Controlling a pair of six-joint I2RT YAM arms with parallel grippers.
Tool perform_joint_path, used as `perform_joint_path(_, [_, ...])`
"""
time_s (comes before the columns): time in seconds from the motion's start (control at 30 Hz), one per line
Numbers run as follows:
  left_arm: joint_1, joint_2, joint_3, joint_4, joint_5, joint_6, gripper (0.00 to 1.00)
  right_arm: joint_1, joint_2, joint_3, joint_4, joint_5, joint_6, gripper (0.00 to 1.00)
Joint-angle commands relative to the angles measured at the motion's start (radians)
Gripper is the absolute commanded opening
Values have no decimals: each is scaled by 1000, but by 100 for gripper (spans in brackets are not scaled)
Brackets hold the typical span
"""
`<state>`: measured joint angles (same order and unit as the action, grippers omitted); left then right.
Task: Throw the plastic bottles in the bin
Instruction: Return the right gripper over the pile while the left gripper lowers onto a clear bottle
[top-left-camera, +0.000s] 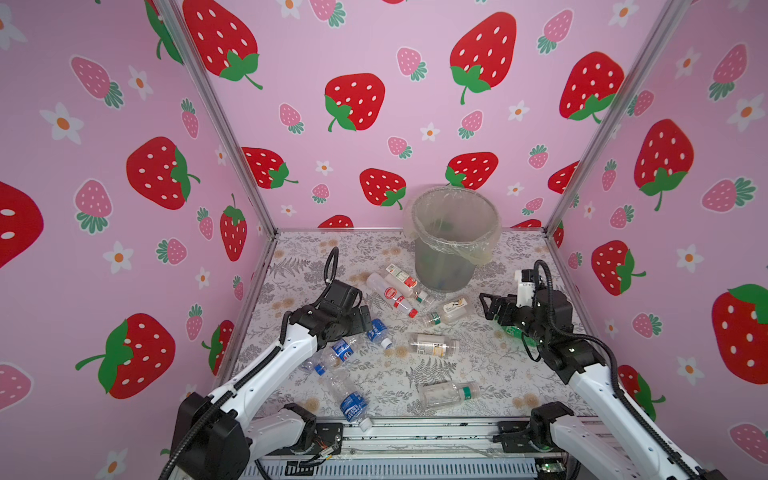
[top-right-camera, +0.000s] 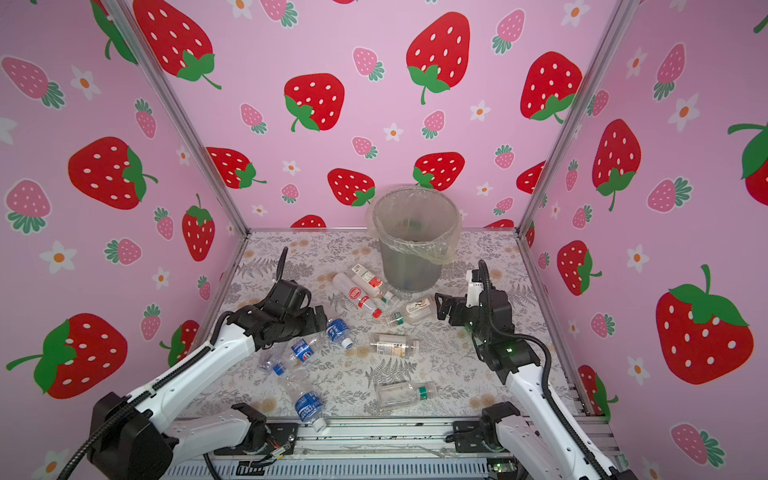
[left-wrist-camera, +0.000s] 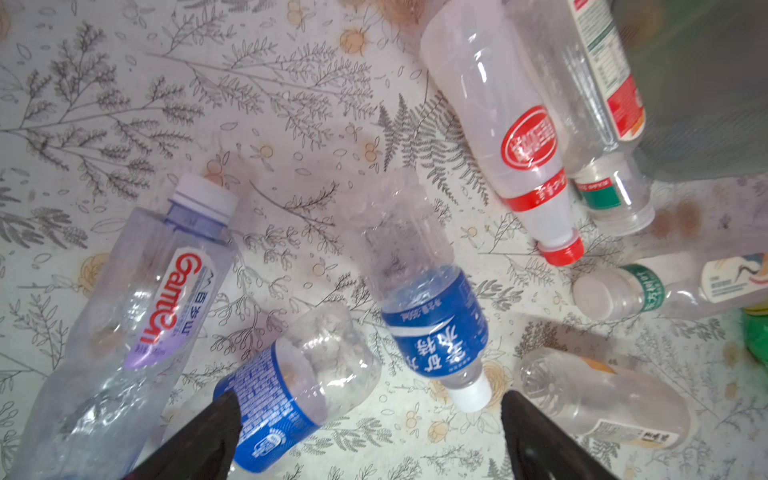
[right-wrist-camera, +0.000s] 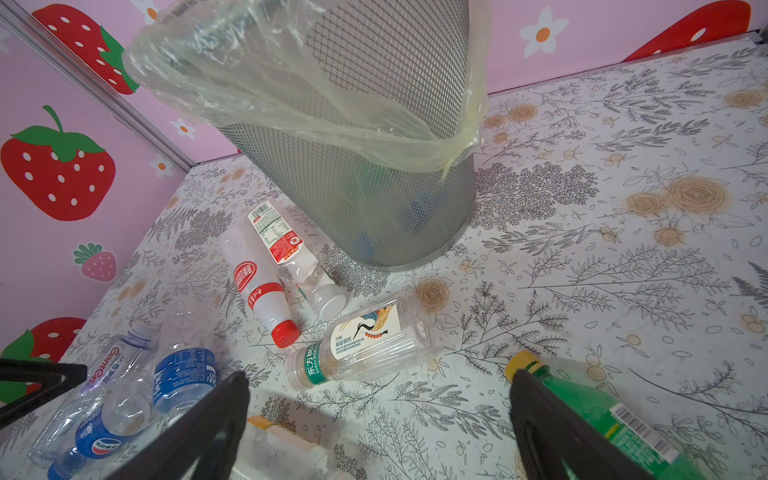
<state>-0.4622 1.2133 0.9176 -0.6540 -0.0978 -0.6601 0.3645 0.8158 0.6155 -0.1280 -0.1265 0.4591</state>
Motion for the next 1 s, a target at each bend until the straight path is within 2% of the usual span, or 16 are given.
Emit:
perform_joint_path(0.0, [-12, 80, 92, -12, -42, -39, 99, -2, -13, -16, 9, -9, 4, 99])
perform_joint_path(0.33, [-35, 261, 169, 15, -46, -96, 99, -2, -43, -26, -6, 10, 4, 99])
perform_joint_path(0.5, [-42, 319, 179, 22, -103, -141, 100, -2, -43, -32, -4, 10, 3, 99])
perform_joint_path(0.67, [-43, 371, 218, 31, -146, -130, 100, -2, -48, -34, -10, 16, -7, 99])
perform_joint_path(0.97, [-46, 464, 253, 46, -107, -139, 99, -2, -60, -33, -31, 33, -25, 99])
